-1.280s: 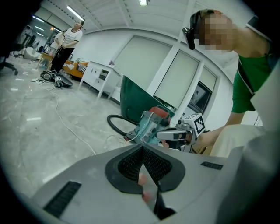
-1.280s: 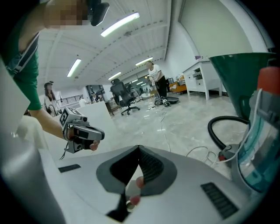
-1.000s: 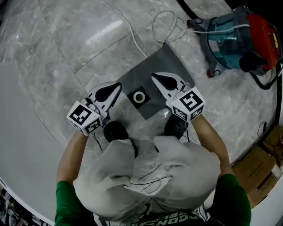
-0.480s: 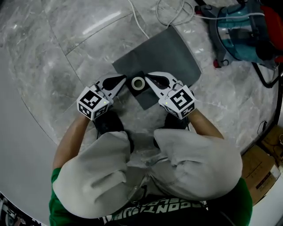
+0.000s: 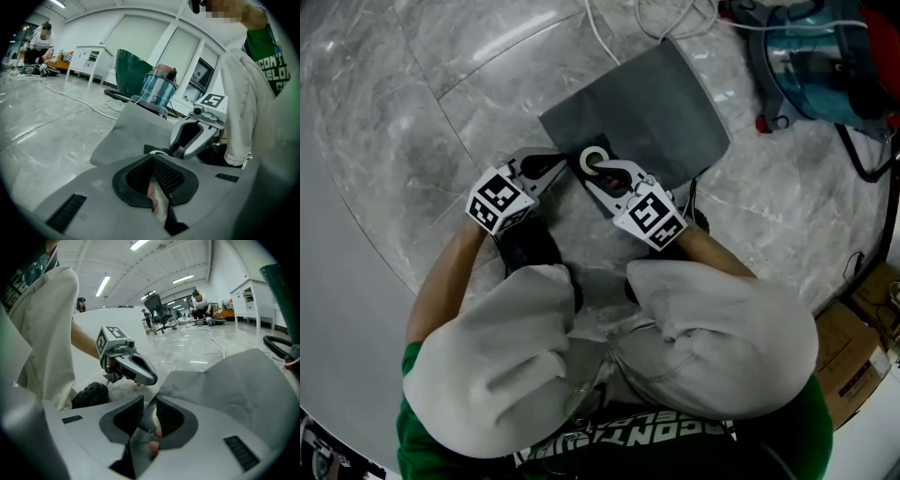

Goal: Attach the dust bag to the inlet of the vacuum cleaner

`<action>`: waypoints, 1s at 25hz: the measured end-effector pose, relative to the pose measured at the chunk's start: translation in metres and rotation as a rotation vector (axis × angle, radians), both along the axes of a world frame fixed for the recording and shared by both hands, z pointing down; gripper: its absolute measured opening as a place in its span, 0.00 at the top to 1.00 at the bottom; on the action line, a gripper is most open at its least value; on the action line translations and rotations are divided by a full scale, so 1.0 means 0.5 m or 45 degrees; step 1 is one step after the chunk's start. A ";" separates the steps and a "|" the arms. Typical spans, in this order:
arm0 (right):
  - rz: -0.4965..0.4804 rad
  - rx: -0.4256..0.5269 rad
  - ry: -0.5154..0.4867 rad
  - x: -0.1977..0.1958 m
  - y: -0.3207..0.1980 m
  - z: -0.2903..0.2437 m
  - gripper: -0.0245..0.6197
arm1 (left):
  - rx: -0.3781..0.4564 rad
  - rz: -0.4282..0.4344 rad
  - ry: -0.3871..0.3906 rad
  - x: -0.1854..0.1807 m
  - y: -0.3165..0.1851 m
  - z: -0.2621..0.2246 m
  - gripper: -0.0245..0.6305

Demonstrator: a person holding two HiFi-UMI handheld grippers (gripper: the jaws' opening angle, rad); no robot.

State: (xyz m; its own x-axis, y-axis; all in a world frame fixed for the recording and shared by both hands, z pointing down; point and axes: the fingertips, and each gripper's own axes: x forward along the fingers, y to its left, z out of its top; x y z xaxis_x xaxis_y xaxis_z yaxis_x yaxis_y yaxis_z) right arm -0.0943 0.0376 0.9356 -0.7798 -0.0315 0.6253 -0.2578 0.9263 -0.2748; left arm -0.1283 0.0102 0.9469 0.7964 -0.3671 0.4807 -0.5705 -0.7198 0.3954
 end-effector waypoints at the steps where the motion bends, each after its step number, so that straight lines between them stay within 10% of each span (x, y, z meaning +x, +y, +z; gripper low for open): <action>1: -0.023 0.002 0.012 -0.002 0.011 0.007 0.84 | -0.003 0.033 -0.012 0.005 0.007 0.005 0.97; 13: -0.215 0.284 0.248 0.005 0.066 0.081 0.76 | -0.051 0.254 -0.109 0.043 0.068 0.052 0.97; 25: 0.029 0.365 0.184 0.022 -0.018 0.017 0.76 | 0.021 0.273 -0.085 0.076 0.031 0.018 0.97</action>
State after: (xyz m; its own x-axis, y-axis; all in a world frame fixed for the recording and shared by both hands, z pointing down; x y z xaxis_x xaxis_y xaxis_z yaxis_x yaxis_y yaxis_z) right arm -0.0831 0.0284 0.9441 -0.6807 -0.2389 0.6926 -0.2971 0.9541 0.0372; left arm -0.0902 0.0257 0.9559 0.8236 -0.2007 0.5305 -0.4281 -0.8335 0.3493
